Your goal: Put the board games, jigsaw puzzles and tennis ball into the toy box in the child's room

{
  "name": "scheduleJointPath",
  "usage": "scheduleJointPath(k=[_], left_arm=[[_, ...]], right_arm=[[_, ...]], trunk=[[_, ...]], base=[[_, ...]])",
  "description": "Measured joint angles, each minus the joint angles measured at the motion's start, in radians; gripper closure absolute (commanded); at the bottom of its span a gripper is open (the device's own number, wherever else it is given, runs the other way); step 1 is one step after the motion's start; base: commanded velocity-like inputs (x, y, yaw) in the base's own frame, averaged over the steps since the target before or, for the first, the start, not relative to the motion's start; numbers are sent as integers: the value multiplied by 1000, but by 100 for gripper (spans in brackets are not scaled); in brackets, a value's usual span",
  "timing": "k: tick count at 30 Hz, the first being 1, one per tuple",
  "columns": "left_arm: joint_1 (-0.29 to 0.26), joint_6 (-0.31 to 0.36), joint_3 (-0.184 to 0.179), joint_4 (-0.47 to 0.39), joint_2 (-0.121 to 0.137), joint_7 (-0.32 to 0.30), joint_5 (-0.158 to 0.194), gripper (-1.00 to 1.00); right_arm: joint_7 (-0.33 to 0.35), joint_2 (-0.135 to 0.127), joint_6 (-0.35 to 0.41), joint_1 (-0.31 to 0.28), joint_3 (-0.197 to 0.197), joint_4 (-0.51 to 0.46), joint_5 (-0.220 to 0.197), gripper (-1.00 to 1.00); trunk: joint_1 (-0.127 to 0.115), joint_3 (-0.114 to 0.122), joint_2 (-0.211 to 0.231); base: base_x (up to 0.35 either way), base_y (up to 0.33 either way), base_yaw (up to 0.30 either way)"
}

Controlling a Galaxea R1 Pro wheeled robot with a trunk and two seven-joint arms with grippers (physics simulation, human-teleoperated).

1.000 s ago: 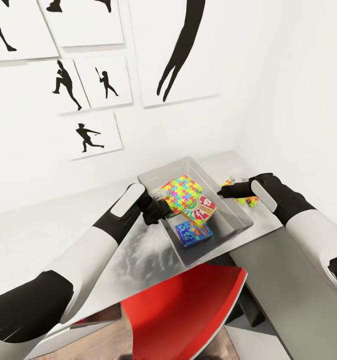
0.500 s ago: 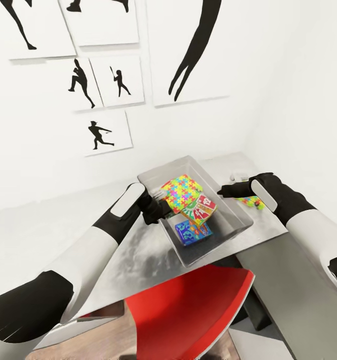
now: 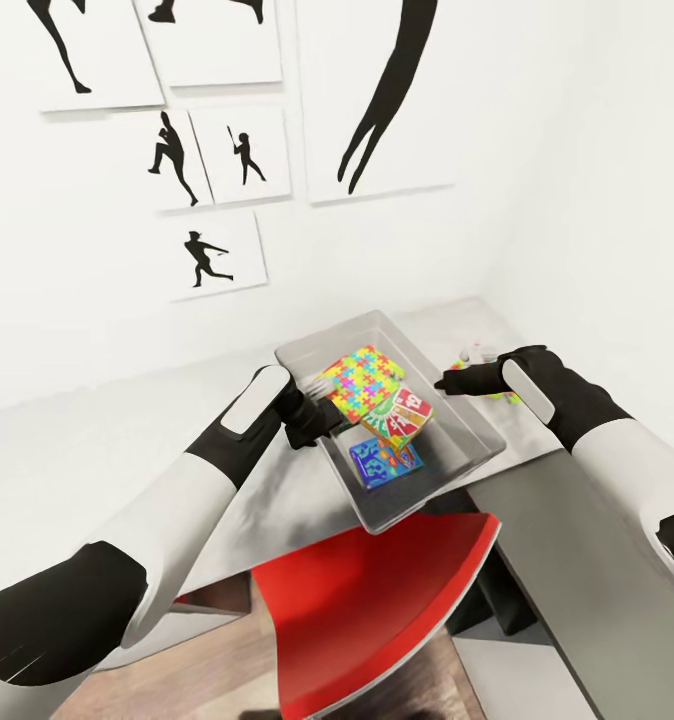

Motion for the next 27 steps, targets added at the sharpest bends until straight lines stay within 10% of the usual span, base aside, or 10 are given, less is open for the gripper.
scheduleJointPath(k=[27], left_arm=[[-3,4,3,0,0,-3,-9,100]], right_arm=[[1,1,-8,0,-2,0,0,100]], trunk=[[0,0,0]], base=[[-80,18,64]])
